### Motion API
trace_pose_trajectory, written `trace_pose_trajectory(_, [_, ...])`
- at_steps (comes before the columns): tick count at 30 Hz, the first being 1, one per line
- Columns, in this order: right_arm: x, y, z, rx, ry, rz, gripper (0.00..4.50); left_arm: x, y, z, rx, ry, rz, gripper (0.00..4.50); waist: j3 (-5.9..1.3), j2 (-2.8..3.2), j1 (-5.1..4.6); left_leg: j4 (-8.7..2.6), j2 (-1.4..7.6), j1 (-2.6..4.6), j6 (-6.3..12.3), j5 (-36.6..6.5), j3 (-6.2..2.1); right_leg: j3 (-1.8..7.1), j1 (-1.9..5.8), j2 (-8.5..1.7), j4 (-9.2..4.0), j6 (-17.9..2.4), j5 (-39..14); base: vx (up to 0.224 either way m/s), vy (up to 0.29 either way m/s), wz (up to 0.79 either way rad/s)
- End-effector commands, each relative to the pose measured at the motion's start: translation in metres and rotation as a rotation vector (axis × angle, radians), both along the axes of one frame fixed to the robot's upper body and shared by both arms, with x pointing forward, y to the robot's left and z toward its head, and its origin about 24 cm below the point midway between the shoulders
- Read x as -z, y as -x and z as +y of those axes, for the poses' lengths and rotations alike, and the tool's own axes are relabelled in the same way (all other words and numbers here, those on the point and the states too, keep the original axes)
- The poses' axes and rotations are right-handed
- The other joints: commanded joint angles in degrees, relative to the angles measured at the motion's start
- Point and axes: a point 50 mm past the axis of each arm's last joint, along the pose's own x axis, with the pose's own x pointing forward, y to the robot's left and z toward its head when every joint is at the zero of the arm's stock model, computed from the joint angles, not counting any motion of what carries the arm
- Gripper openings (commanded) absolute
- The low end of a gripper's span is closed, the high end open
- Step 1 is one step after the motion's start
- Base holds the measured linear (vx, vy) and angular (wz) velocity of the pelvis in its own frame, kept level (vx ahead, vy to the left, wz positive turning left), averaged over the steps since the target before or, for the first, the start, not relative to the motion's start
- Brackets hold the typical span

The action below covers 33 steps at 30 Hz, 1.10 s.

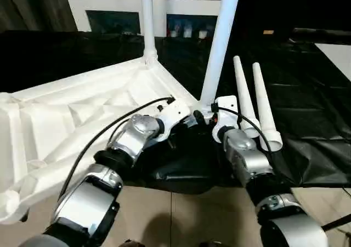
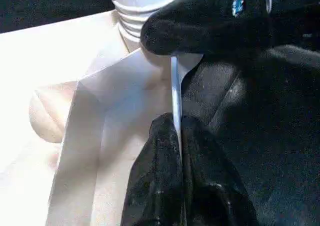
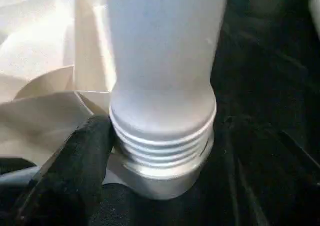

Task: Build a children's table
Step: Rotate leg to tighten

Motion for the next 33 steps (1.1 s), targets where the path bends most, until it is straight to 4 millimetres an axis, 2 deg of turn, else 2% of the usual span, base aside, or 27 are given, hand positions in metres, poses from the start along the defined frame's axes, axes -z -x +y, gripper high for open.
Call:
trace_pose_trajectory(1, [-0.006,0.003,-0.014,-0.039,0.035,-0.035,4.19,-0.013,-0.001,0.008,0.077,-0.016,-0.065,0.00,-4.48,-0.24,0.44,-3.69,1.59,1.34,2.46,-14.72,-0.60,1.80,2.98,-2.45,-3.20,-12.29,-12.13,0.000,0.000,0.00])
trace_pose_trajectory(3, [-0.010,0.005,-0.019,-0.065,0.035,-0.052,4.19,-0.012,0.002,0.012,0.114,-0.020,-0.045,0.00,-4.47,-0.27,0.56,-3.70,1.65,1.25,2.86,-14.17,-0.63,1.79,3.11,-2.46,-3.07,-12.61,-11.24,0.000,0.000,0.00])
trace_pose_trajectory(7, [-0.016,0.014,-0.024,-0.231,0.021,-0.078,4.19,-0.007,0.019,0.024,0.307,-0.052,0.044,0.00,-4.51,-0.13,0.82,-3.64,1.89,1.33,3.42,-13.42,-0.54,1.93,3.08,-2.39,-2.55,-13.81,-8.37,0.000,0.000,0.00])
trace_pose_trajectory(11, [-0.017,0.025,-0.023,-0.366,-0.005,-0.075,4.19,-0.006,0.029,0.037,0.413,-0.061,0.115,0.00,-4.33,-0.05,1.09,-3.74,2.02,1.47,3.03,-15.07,-0.51,2.04,3.01,-2.58,-2.60,-14.02,-9.90,0.000,0.000,0.00])
trace_pose_trajectory(14, [-0.017,0.033,-0.021,-0.443,-0.021,-0.064,4.19,-0.010,0.033,0.042,0.437,-0.040,0.148,0.00,-4.07,-0.02,1.14,-4.02,2.12,1.91,1.60,-17.92,-0.46,2.11,2.54,-2.45,-2.99,-13.55,-13.43,0.000,0.000,0.00])
trace_pose_trajectory(15, [-0.017,0.037,-0.019,-0.481,-0.033,-0.056,4.19,-0.011,0.032,0.046,0.435,-0.050,0.149,0.00,-4.01,-0.24,1.25,-4.10,2.16,1.96,1.16,-18.87,-0.48,2.16,2.52,-2.51,-3.11,-13.00,-14.93,0.000,0.000,0.00])
trace_pose_trajectory(16, [-0.017,0.041,-0.019,-0.515,-0.036,-0.049,4.19,-0.012,0.032,0.049,0.432,-0.064,0.147,0.00,-3.91,-0.19,1.37,-4.19,2.17,2.01,0.91,-19.65,-0.49,2.21,2.39,-2.48,-3.27,-12.26,-16.33,0.000,0.000,0.00])
trace_pose_trajectory(19, [-0.015,0.049,-0.020,-0.576,-0.026,-0.036,4.19,-0.015,0.029,0.055,0.419,-0.077,0.141,0.00,-3.85,-0.25,1.31,-4.36,2.12,1.75,0.13,-20.19,-0.68,2.17,2.51,-2.61,-3.36,-11.30,-18.10,0.000,0.000,0.00])
trace_pose_trajectory(24, [-0.015,0.051,-0.024,-0.587,-0.041,-0.021,4.19,-0.017,0.029,0.060,0.419,-0.085,0.144,0.00,-3.78,-0.26,1.20,-4.36,2.05,1.84,-0.58,-21.67,-0.80,2.18,2.21,-2.75,-3.80,-10.29,-21.44,0.000,0.000,0.00])
trace_pose_trajectory(28, [-0.013,0.053,-0.027,-0.594,-0.050,0.009,3.86,-0.018,0.028,0.060,0.420,-0.089,0.144,0.00,-3.87,-0.31,1.16,-4.31,2.04,1.81,-0.62,-21.18,-0.81,2.17,2.22,-2.72,-3.68,-10.59,-20.53,0.000,0.000,0.00])
trace_pose_trajectory(30, [-0.012,0.054,-0.027,-0.602,-0.047,0.019,3.86,-0.018,0.028,0.060,0.422,-0.090,0.143,0.00,-3.93,-0.35,1.21,-4.28,2.04,1.70,-0.34,-20.24,-0.78,2.19,2.34,-2.67,-3.48,-10.88,-19.11,0.000,0.000,0.00])
trace_pose_trajectory(33, [-0.010,0.055,-0.026,-0.608,-0.052,0.027,3.44,-0.018,0.029,0.059,0.427,-0.088,0.145,0.00,-4.08,-0.28,1.27,-4.14,2.02,1.65,-0.01,-18.67,-0.70,2.17,2.48,-2.69,-3.24,-11.64,-16.73,0.000,0.000,0.00])
